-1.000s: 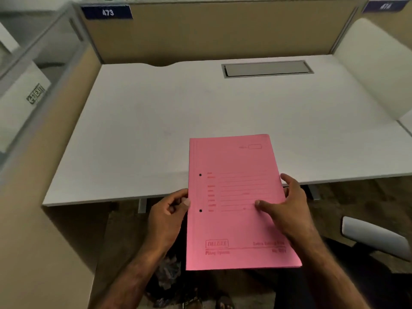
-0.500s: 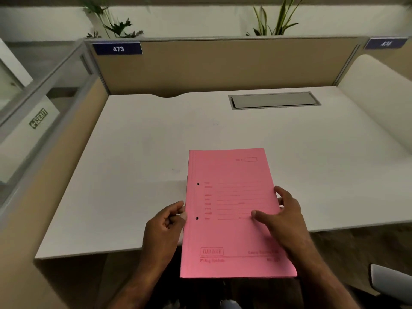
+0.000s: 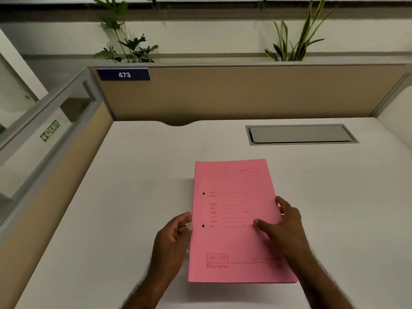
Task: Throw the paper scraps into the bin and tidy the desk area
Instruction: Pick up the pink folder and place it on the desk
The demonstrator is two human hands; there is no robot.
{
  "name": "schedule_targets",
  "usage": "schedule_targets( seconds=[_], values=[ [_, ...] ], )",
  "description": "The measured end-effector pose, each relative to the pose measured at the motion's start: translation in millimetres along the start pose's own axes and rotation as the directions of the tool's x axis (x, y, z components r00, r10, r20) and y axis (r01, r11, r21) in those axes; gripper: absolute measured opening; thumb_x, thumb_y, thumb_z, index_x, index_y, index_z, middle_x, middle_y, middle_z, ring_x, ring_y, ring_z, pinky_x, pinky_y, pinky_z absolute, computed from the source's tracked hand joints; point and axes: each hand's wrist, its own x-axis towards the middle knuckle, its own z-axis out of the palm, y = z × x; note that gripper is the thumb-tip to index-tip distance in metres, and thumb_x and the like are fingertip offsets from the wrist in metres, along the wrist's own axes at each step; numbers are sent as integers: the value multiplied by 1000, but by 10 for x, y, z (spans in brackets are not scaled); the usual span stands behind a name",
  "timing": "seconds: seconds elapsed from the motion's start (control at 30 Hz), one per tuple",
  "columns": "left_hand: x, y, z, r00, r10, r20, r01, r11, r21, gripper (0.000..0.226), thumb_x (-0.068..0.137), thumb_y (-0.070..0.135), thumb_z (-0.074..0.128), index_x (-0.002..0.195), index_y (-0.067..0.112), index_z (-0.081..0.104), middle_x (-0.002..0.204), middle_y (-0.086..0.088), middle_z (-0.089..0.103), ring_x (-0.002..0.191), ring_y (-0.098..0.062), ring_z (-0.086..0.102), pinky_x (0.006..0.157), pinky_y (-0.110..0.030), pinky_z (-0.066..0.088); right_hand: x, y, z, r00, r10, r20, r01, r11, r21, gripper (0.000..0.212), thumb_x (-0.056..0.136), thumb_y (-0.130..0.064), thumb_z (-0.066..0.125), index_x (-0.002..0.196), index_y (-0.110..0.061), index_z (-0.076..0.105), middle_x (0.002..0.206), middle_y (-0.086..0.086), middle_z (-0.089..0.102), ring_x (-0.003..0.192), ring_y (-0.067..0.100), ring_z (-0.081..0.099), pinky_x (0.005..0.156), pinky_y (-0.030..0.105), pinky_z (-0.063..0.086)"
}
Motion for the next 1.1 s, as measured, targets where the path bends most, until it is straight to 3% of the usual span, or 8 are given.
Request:
schedule_targets(
  seconds=[0.1, 0.23, 0.33, 0.43, 0.6, 0.77, 0.93, 1.1],
  values=[
    [424, 42, 98, 999, -5, 43, 4, 1000, 19, 29, 104, 16, 63, 112, 44, 61, 87, 49, 67, 91, 18, 68, 67, -4, 52, 441, -79, 125, 1000, -4, 9, 4, 1000, -17, 105, 68, -30, 95, 156, -20, 39, 140, 6, 48, 125, 28, 58, 106, 51, 52],
    [994, 32, 192, 999, 5, 36, -7, 999, 50, 29, 104, 22, 63, 114, 49, 61, 98, 45, 69, 98, 10, 69, 75, -11, 56, 947, -230, 275, 1000, 3, -1, -3, 999, -35, 97, 75, -22, 91, 156, -16, 39, 142, 10, 44, 128, 28, 53, 109, 42, 46],
    [1361, -18, 286, 1000, 3, 2, -3, 999, 53, 23, 104, 29, 63, 122, 43, 66, 110, 28, 75, 104, -1, 71, 85, -23, 60, 1286, -296, 412, 1000, 7, 2, -7, 999, -51, 99, 73, -23, 92, 156, -14, 39, 140, 9, 44, 125, 28, 55, 108, 45, 50],
    [1649, -19, 403, 1000, 14, -25, -12, 997, 77, 30, 104, 31, 62, 133, 27, 67, 118, 15, 73, 107, -2, 69, 85, -17, 56, 1571, -361, 527, 1000, 13, 3, -12, 998, -59, 99, 73, -22, 91, 156, -15, 38, 140, 8, 42, 123, 27, 56, 106, 43, 51],
    [2032, 3, 535, 998, 25, -66, -18, 995, 96, 36, 102, 48, 55, 126, 26, 71, 115, 16, 74, 109, -2, 69, 92, -19, 53, 1985, -472, 686, 1000, 16, -20, -17, 997, -69, 98, 76, -23, 90, 157, -14, 36, 143, 10, 40, 126, 28, 53, 107, 42, 47],
    [2380, 15, 565, 997, 64, -51, -60, 994, 86, 52, 101, 64, 39, 111, 25, 71, 102, 11, 77, 96, -7, 72, 82, -19, 55, 2347, -509, 834, 1000, 8, -26, -11, 995, -103, 98, 76, -27, 89, 157, -14, 37, 142, 11, 41, 130, 31, 52, 111, 46, 47],
    [2647, 36, 604, 991, 124, -53, -119, 990, 78, 59, 104, 58, 33, 108, 11, 69, 99, -4, 78, 92, -20, 73, 74, -16, 55, 2581, -547, 937, 999, 12, -41, -18, 992, -126, 99, 75, -31, 89, 156, -13, 38, 142, 13, 43, 132, 33, 50, 113, 50, 45],
    [2828, 124, 622, 982, 168, -88, -158, 982, 108, 61, 104, 55, 34, 100, 4, 67, 85, -8, 74, 76, -18, 67, 66, -18, 50, 2761, -619, 1024, 998, -24, -50, 13, 977, -213, 95, 74, -39, 88, 154, -13, 44, 140, 16, 50, 134, 35, 47, 117, 51, 39]
  ],
)
